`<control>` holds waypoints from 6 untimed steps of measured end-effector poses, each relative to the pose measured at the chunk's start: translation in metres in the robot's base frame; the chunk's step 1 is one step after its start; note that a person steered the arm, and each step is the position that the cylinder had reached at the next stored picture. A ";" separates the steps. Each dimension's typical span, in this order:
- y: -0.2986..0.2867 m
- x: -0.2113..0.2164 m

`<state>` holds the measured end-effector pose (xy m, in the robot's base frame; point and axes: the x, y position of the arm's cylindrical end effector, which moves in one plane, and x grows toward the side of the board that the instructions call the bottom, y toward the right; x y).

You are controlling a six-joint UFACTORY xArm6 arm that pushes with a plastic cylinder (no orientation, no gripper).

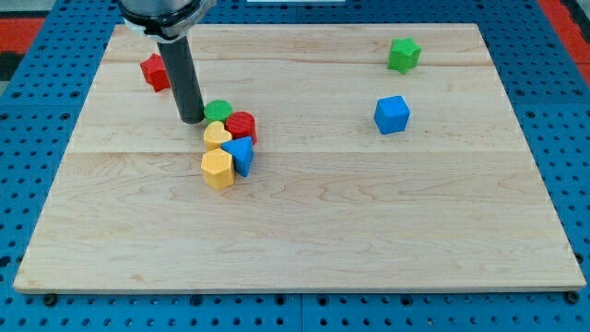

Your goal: Push the red star towards the top left

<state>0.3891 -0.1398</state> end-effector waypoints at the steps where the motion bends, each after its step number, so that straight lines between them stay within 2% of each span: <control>1: -0.005 -0.038; 2: 0.000 -0.082; 4: -0.054 -0.103; 6: -0.064 -0.148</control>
